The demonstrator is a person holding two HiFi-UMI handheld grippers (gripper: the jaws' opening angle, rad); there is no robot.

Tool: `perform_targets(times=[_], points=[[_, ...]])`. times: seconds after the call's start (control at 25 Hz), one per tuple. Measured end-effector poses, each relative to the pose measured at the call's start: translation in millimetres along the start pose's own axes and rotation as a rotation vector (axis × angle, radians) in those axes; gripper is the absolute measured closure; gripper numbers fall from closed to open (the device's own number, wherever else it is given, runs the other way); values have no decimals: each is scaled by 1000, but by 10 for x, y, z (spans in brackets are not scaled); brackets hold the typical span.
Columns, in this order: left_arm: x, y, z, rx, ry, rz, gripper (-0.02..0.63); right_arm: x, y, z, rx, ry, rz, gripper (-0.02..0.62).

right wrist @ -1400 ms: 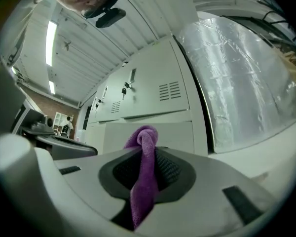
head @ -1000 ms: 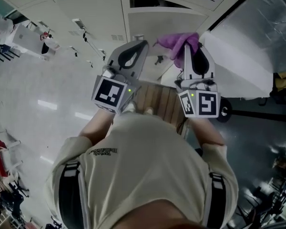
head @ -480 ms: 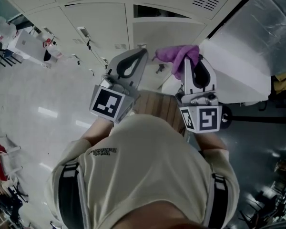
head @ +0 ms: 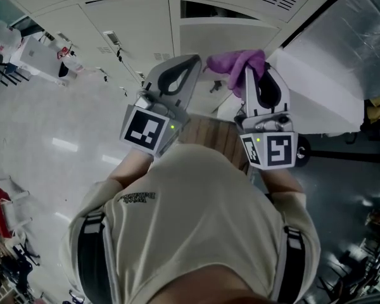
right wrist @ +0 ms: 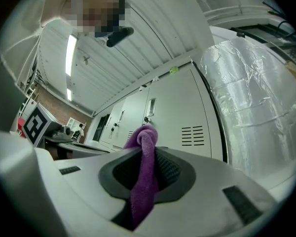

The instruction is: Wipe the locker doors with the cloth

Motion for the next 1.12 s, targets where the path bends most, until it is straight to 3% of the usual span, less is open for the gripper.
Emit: perform_targets(times=[0.48,0.68,1.12], points=[[-83,-9,31,2,-20,-11,604,-98,28,44,9,-35,0,545],[-144,-37,21,2,-52,-74,604,-144,43,37,7,-49,4,545],[-174,-28,74,-11,-72,-50,604,-157,80,74,2,-50,12,545]])
Point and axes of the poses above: the fingertips, and each gripper's own axes: z forward along the fingers, y to its right, x out of its top, the point moved 2 cm from there along -z, backward along the fingers, and after that the axes turned 3 degrees about z, right-handed, at the moved point
